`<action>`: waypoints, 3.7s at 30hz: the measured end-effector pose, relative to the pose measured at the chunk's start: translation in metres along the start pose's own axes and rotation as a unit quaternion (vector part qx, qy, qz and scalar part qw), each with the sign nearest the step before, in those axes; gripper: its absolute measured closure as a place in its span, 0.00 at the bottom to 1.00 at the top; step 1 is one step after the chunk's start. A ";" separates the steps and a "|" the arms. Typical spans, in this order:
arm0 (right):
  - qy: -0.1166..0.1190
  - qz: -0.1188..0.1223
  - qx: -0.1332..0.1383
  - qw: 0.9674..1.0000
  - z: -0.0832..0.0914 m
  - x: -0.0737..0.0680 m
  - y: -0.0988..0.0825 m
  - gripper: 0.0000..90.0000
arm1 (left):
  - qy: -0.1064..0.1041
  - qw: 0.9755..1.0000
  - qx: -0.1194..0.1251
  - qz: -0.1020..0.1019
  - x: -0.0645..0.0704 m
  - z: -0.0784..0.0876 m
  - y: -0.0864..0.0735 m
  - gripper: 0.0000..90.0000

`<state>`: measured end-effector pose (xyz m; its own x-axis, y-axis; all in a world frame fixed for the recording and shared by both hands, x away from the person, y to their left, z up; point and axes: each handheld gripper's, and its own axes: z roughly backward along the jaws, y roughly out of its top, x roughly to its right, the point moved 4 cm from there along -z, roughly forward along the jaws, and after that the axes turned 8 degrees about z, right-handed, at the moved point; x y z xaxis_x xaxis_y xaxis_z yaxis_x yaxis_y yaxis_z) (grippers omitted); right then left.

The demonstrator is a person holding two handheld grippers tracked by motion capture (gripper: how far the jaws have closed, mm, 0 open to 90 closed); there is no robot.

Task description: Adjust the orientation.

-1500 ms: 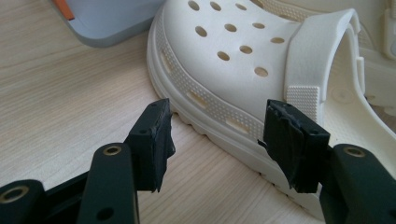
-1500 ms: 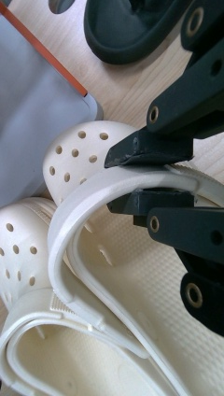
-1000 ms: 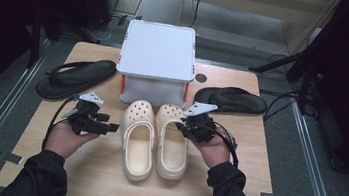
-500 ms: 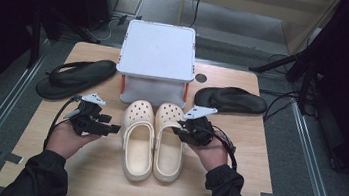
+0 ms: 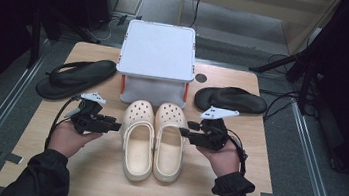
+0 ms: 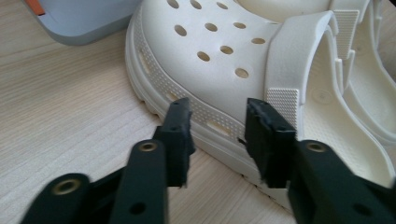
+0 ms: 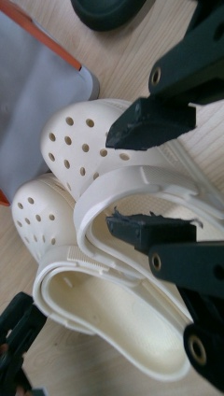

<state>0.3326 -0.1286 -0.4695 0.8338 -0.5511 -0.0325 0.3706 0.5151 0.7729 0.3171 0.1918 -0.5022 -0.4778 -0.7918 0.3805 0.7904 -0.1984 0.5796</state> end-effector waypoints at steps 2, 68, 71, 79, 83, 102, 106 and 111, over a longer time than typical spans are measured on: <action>0.000 -0.004 0.003 1.000 0.005 0.001 -0.002 0.74 | 0.001 1.000 -0.001 -0.003 0.000 0.000 0.000 0.78; -0.007 -0.057 0.010 0.998 0.018 -0.001 -0.024 0.74 | -0.022 1.000 0.015 -0.009 0.001 0.014 0.046 0.59; 0.000 -0.058 0.009 0.998 0.019 -0.008 -0.026 0.71 | -0.019 1.000 0.017 -0.011 -0.001 0.018 0.056 0.67; 0.009 -0.060 0.002 0.998 0.010 -0.024 -0.030 0.67 | -0.029 0.999 0.020 -0.009 -0.005 0.027 0.079 0.80; 0.011 -0.062 0.000 0.998 0.007 -0.030 -0.032 0.66 | -0.030 0.999 0.022 -0.012 -0.005 0.028 0.088 0.92; 0.011 -0.071 -0.005 0.997 0.007 -0.040 -0.041 0.65 | -0.039 0.998 0.041 -0.022 -0.009 0.032 0.151 0.99; 0.011 -0.077 -0.003 0.997 0.007 -0.042 -0.042 0.64 | -0.045 0.998 0.052 -0.017 -0.015 0.032 0.164 0.99; 0.015 -0.072 -0.003 0.997 0.000 -0.046 -0.042 0.63 | -0.048 0.997 0.060 -0.007 -0.029 0.031 0.173 1.00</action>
<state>0.2782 -0.1247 -0.5001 0.7834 -0.6002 -0.1616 0.4894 0.4353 0.7556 0.4553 0.1987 -0.3906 -0.5273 -0.7293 0.4359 0.7344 -0.1332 0.6655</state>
